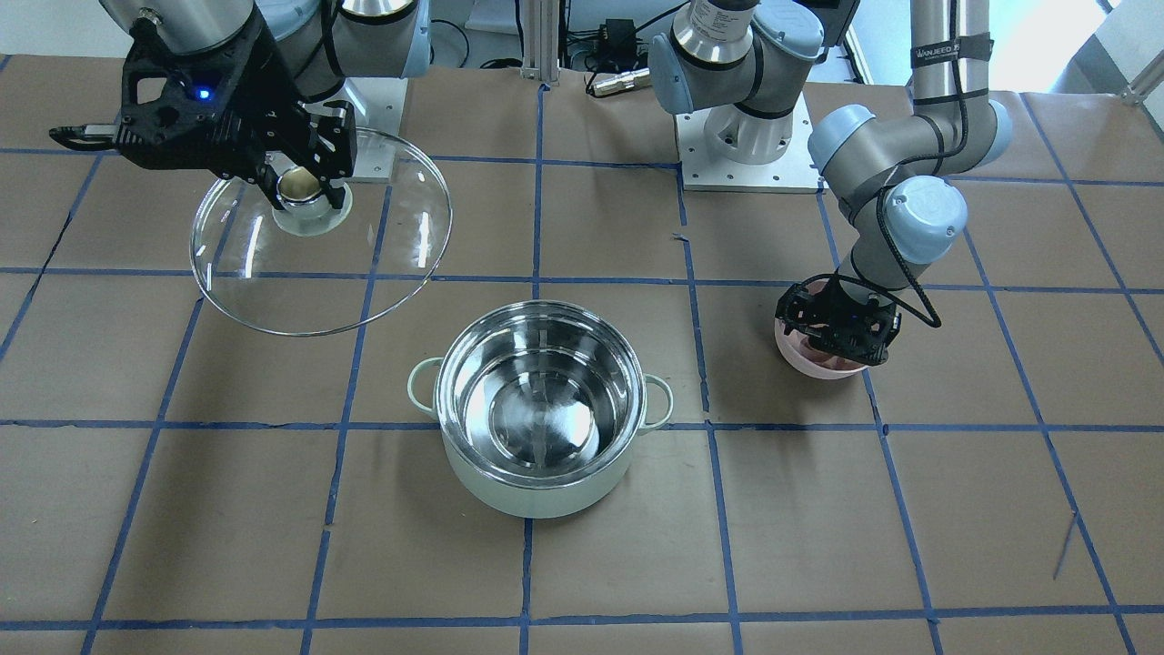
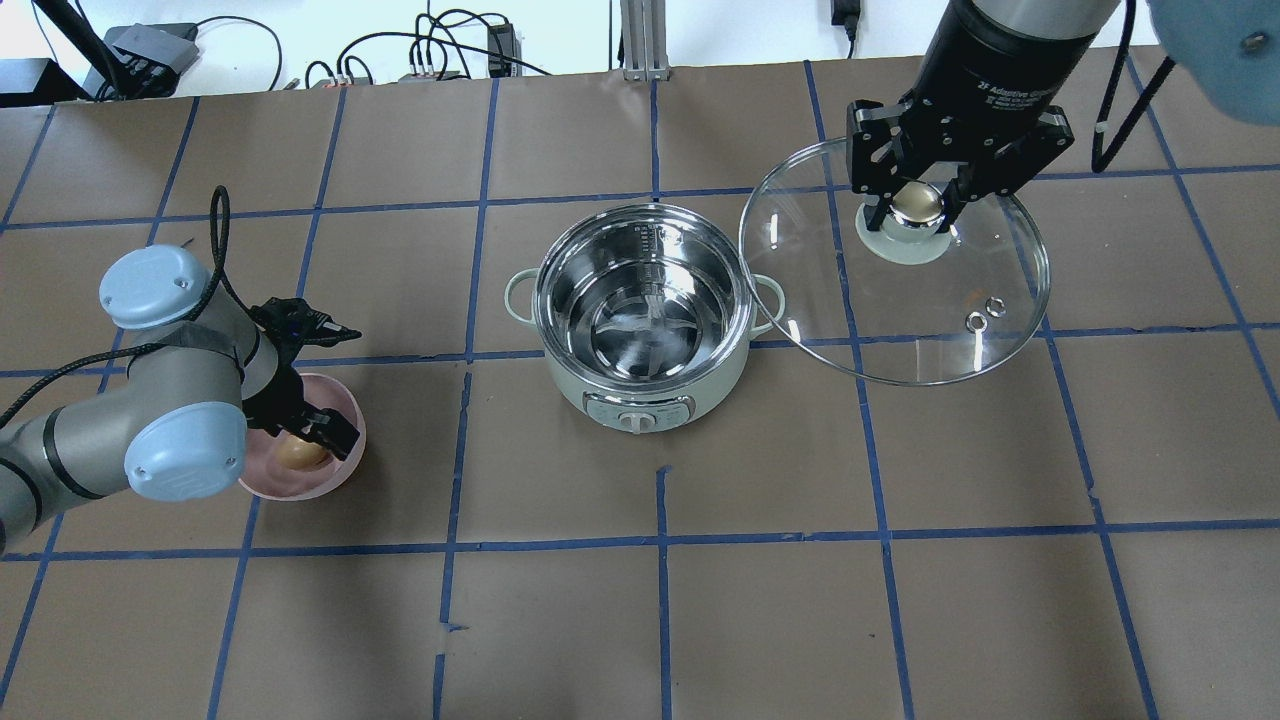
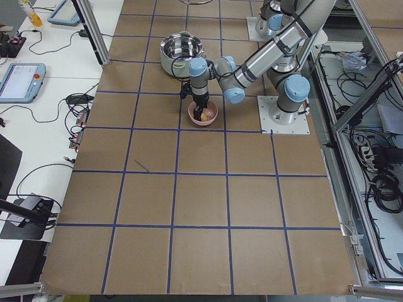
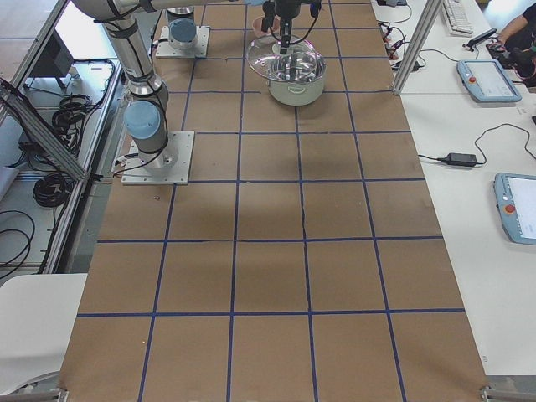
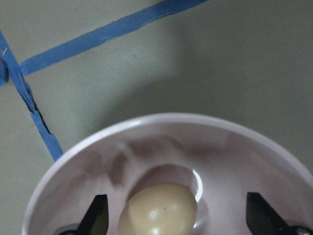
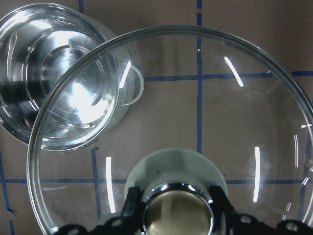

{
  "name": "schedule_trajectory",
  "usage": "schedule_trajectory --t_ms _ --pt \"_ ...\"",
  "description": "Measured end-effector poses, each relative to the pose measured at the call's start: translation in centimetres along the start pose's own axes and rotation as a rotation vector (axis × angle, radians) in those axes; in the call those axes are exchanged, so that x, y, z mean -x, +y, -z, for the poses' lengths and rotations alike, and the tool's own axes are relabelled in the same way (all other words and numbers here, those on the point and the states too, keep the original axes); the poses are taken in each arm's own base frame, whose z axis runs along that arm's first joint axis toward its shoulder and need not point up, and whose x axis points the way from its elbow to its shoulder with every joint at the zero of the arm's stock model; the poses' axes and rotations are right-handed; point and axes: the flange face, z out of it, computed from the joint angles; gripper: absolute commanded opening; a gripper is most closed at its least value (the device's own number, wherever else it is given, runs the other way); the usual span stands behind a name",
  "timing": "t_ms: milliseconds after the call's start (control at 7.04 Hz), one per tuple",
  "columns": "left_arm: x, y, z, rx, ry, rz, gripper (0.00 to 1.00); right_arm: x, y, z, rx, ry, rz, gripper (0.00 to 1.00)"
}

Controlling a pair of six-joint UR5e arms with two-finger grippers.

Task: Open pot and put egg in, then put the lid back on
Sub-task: 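Lift the glass lid off the pot with the right gripper, then close the left gripper on the egg and lift it from the bowl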

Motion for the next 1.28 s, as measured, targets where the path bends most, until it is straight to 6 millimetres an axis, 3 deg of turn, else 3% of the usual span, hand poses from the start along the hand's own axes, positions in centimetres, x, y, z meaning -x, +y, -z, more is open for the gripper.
schedule_trajectory --t_ms 426,710,852,1136,1278 --pt "-0.16 0.31 -0.11 0.038 0.030 -0.002 0.92 0.08 0.12 0.31 -0.009 0.012 0.011 0.17" --pt "-0.07 0.28 0.17 0.042 0.032 -0.002 0.68 0.13 0.14 0.24 -0.008 0.007 0.040 0.17" --pt "-0.08 0.29 0.20 0.045 0.036 -0.002 0.62 0.16 0.15 0.24 -0.007 0.004 0.049 0.17" --pt "-0.23 0.36 0.12 0.053 0.050 0.000 0.31 0.06 0.14 0.34 -0.008 0.003 0.057 0.18" --pt "-0.26 0.38 0.14 0.055 0.054 0.001 0.31 -0.16 0.06 0.25 -0.006 0.003 0.060 0.18"
